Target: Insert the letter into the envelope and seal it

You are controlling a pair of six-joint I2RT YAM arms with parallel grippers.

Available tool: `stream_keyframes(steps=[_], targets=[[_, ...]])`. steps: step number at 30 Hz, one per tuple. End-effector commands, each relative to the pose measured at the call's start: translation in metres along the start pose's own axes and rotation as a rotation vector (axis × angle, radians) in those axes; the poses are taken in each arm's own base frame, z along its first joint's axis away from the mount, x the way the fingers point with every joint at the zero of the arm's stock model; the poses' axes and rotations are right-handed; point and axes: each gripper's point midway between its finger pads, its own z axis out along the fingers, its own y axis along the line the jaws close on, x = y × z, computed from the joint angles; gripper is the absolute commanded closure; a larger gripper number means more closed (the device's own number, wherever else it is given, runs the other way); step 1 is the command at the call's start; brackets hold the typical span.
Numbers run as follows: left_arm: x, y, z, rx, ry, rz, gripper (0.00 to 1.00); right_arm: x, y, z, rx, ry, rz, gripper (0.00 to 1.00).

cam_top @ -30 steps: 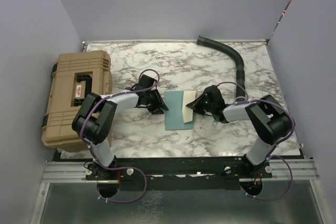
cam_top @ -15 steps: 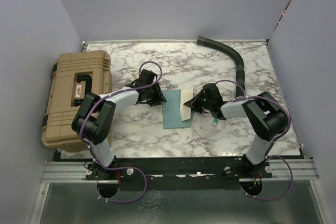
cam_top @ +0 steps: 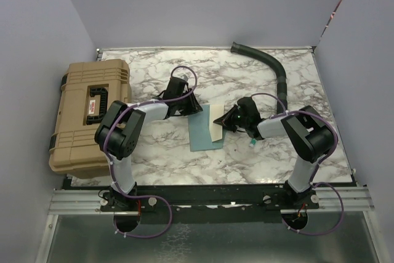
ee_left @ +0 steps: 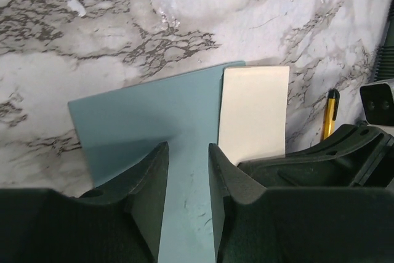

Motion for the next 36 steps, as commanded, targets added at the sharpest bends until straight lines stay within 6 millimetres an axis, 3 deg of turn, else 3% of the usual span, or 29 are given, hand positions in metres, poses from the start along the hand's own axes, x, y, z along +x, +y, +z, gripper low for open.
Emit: stream_keyframes(steps=[1,6,17,32,36], targets=[[-0.005,-0.014,0.013,0.084,-0.021,-0.025,0.69,0.019,-0.057,0.001,0.17,0.066,0.0,1.0],[0.005,0.015,0.017,-0.052,-0.011,-0.078,0.79,0.02,-0.059,0.0,0.179,0.072,-0.001,1.0],[0.019,0.047,0.027,-0.206,-0.004,-0.204,0.91,0.025,-0.069,-0.006,0.207,0.093,-0.007,1.0],[0.01,0.048,0.026,-0.229,-0.049,-0.257,0.94,0.035,-0.085,-0.017,0.258,0.115,0.021,1.0],[0.005,0.031,0.022,-0.171,-0.038,-0.237,0.85,0.033,-0.079,-0.017,0.213,0.092,0.031,1.0]])
